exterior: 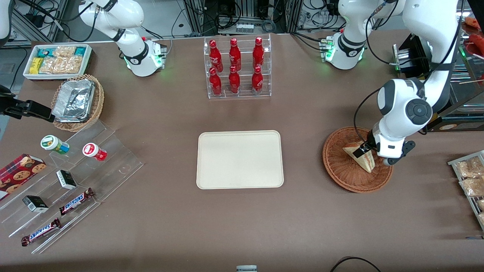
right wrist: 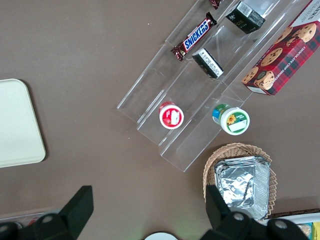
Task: Place sandwich from basket to tray
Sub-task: 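Close the left gripper on the sandwich and lift it from the basket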
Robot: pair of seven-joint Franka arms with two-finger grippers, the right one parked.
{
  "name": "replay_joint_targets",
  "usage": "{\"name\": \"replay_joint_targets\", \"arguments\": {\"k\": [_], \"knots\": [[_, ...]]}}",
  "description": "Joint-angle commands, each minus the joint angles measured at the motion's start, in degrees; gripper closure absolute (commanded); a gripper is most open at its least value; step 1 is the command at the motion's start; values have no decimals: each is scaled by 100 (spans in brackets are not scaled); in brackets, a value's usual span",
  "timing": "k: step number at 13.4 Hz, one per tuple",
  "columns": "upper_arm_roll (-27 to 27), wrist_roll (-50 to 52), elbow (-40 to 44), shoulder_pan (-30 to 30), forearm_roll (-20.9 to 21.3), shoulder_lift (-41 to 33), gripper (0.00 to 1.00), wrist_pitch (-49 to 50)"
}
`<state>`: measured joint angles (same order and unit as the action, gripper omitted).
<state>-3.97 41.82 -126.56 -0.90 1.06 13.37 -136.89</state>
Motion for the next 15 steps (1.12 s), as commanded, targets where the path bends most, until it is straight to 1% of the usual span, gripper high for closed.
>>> {"name": "replay_joint_targets", "arguments": {"k": [1, 2, 3, 4, 5, 9, 11, 13, 15], "knots": [[-8, 107, 9, 37, 17, 253, 0, -180], [-8, 107, -35, 37, 17, 263, 8, -172], [1, 116, -87, 37, 17, 245, 46, -128], [1, 142, -123, 37, 17, 228, 89, -119], [45, 142, -149, 29, 17, 210, 100, -110], [63, 116, -88, 29, 95, 44, 100, 162], [63, 134, 34, 11, 446, -167, 100, 538], [10, 134, 638, -15, 614, -160, 100, 1388], [1, 46, 1158, -190, 632, -98, 100, 1875]]}}
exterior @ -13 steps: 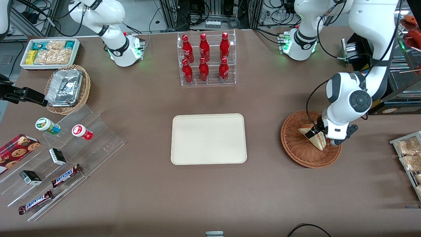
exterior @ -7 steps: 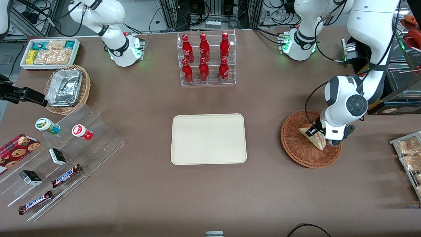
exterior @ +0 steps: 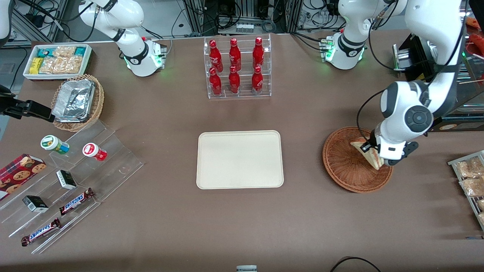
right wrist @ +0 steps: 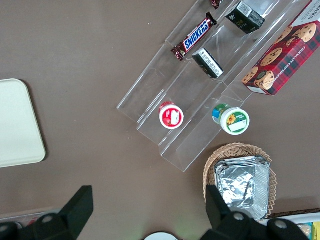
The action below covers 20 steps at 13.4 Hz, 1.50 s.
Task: Place sandwich from basket to tray
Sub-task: 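Carry the sandwich with the left gripper over the cream tray and lower it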
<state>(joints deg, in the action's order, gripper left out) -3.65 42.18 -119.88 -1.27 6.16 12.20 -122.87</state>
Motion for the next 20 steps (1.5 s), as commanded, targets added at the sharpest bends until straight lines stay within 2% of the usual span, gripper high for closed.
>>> {"name": "replay_joint_targets", "arguments": {"k": [1, 4, 7, 12, 14, 20], "knots": [[-30, -8, 648, -302, 122, 36, 100, 578], [-30, -52, 1122, -1021, 192, 211, 100, 623], [-30, -543, 1869, -1752, 219, 624, 100, 939], [-74, -773, 3450, -2780, 123, 1827, 100, 1361], [-100, -703, 4153, -3115, -131, 2407, 100, 1668], [-389, -755, 5244, -3309, -300, 3454, 100, 1670]]}}
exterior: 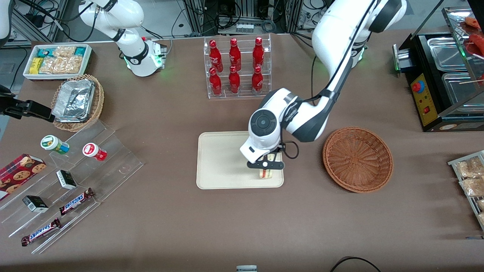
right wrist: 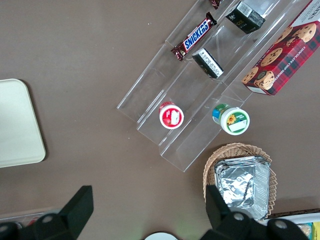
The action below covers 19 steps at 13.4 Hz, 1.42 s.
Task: Place sandwich from basket to tray
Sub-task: 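Carry the sandwich with the left gripper over the cream tray and lower it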
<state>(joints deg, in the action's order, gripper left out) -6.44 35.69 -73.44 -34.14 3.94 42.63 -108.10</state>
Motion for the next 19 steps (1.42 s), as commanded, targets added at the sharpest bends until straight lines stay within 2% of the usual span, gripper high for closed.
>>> {"name": "replay_joint_targets", "arguments": {"k": [1, 5, 13, 14, 15, 16, 19], "knots": [[-190, -115, 786, -14, -78, 612, 100, 176], [-183, 323, 840, -163, -26, 1000, 100, -166], [-156, 377, 797, -154, 10, 1072, 100, -299], [-156, 447, 796, -172, 10, 1080, 74, -316], [-156, 465, 788, -172, 10, 1080, 21, -334], [-147, 492, 788, -180, 19, 1072, 0, -325], [-147, 492, 796, -172, 19, 1054, 0, -325]]}}
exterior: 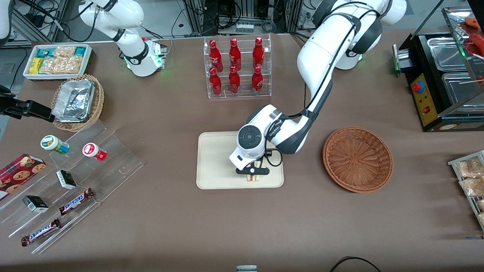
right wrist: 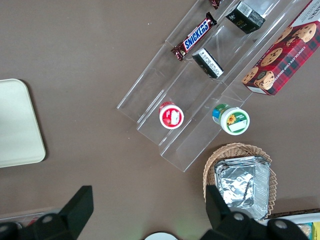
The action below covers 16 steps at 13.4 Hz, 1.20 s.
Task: Place sandwich from basket to tray
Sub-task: 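Open the left gripper to release the sandwich onto the tray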
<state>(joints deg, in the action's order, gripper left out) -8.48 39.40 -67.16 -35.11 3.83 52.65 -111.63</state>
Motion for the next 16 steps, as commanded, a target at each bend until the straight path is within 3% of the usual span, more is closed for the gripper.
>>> {"name": "replay_joint_targets", "arguments": {"k": [1, 10, 16], "knots": [[57, 121, 168, -75, 30, 35, 0, 36], [84, 129, 186, 153, 22, -676, 0, 430], [58, -54, 160, 1101, -13, -1327, 0, 765]]}}
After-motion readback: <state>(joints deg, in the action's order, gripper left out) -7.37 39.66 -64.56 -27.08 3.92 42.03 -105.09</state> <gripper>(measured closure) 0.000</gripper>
